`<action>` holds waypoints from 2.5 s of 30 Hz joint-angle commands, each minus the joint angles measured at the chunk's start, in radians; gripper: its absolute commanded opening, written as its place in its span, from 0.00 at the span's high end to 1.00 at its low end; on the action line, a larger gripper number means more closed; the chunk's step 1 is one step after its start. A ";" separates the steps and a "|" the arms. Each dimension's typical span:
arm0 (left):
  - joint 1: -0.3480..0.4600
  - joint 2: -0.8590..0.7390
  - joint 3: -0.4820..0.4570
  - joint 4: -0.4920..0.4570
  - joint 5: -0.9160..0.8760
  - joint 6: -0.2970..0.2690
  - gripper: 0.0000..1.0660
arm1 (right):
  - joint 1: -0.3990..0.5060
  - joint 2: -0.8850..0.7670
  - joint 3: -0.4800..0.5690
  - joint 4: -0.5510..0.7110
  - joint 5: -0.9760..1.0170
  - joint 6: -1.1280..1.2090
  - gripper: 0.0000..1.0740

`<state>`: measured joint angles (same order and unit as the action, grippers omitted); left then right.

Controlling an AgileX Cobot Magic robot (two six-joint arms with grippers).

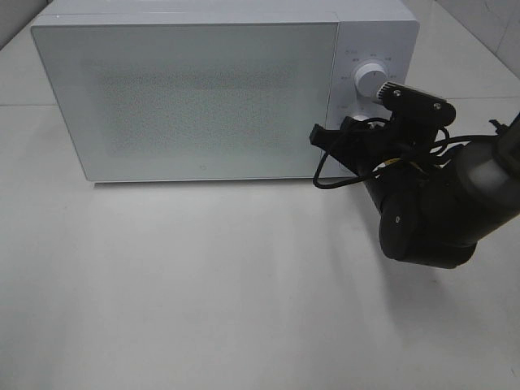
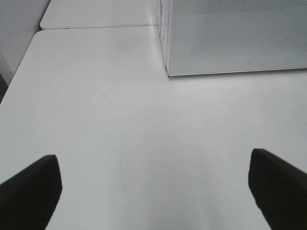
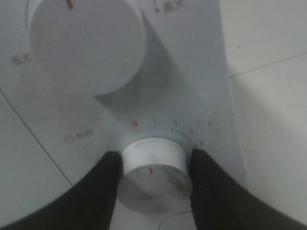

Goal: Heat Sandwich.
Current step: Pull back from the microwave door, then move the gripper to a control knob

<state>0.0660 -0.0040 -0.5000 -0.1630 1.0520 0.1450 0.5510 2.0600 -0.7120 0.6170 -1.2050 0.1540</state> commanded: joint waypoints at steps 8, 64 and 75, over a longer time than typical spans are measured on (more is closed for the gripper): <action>0.003 -0.029 0.003 -0.002 -0.013 -0.002 0.03 | -0.005 -0.010 0.002 -0.006 -0.148 0.552 0.97; 0.003 -0.029 0.003 -0.002 -0.013 -0.002 0.03 | -0.005 -0.010 0.003 0.047 -0.148 1.371 0.82; 0.003 -0.029 0.003 -0.002 -0.013 -0.002 0.03 | -0.005 -0.010 0.003 0.073 -0.148 1.371 0.40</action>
<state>0.0660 -0.0040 -0.5000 -0.1630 1.0520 0.1450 0.5510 2.0600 -0.7050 0.6890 -1.2090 1.5380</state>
